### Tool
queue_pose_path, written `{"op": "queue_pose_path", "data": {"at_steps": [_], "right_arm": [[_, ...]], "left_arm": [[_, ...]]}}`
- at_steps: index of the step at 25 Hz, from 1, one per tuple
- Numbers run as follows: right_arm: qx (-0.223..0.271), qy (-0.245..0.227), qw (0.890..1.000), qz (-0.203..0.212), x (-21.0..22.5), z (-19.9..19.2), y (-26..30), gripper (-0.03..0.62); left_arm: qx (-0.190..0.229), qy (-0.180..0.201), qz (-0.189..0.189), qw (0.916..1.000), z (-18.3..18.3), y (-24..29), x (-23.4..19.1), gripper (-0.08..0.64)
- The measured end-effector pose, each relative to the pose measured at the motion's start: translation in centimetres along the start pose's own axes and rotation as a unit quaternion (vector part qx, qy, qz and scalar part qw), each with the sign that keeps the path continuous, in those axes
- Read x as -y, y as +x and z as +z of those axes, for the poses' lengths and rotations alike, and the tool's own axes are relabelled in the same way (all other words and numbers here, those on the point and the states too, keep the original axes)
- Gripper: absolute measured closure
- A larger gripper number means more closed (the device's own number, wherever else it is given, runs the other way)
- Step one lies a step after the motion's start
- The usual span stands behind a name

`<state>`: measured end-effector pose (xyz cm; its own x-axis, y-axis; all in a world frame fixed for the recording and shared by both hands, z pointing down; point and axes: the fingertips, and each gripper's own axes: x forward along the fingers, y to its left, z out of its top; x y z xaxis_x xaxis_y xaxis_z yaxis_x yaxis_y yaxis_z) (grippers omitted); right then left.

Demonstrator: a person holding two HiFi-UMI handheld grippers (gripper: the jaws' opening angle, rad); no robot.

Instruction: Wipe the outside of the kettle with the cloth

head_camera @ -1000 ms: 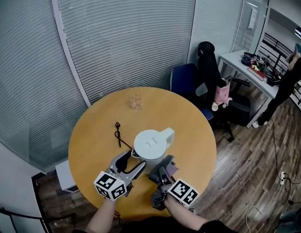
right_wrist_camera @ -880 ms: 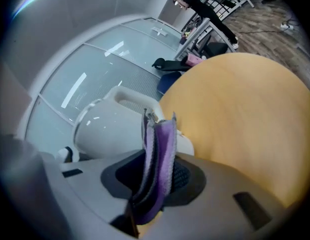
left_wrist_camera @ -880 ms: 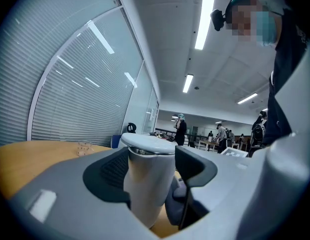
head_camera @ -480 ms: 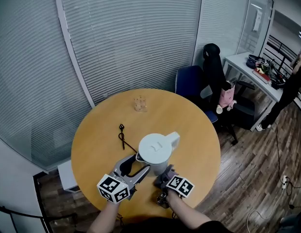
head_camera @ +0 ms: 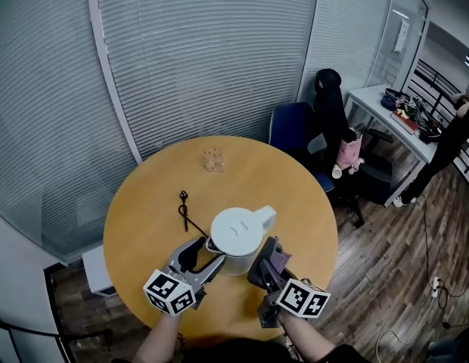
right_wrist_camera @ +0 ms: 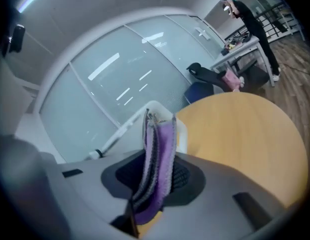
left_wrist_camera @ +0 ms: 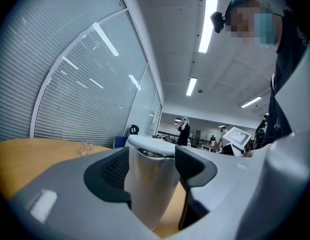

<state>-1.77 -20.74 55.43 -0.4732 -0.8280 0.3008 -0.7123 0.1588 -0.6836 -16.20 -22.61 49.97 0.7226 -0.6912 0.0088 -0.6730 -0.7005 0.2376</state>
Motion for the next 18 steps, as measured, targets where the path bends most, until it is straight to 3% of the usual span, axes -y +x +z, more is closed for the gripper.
{"op": "queue_pose_path", "data": {"at_steps": [4, 7, 18], "right_arm": [[0.015, 0.011, 0.997, 0.069, -3.5, 3.2, -1.5, 0.5], [0.002, -0.002, 0.996, 0.087, -4.4, 3.4, -0.9, 0.5], [-0.108, 0.048, 0.993, -0.001, 4.6, -5.5, 3.1, 0.5]], "left_arm": [[0.005, -0.003, 0.0, 1.0, 0.1, 0.1, 0.3, 0.267], [0.004, -0.005, -0.001, 1.0, -0.1, 0.1, 0.6, 0.27], [0.0, -0.006, 0.002, 1.0, -0.2, 0.3, 0.7, 0.273]]}}
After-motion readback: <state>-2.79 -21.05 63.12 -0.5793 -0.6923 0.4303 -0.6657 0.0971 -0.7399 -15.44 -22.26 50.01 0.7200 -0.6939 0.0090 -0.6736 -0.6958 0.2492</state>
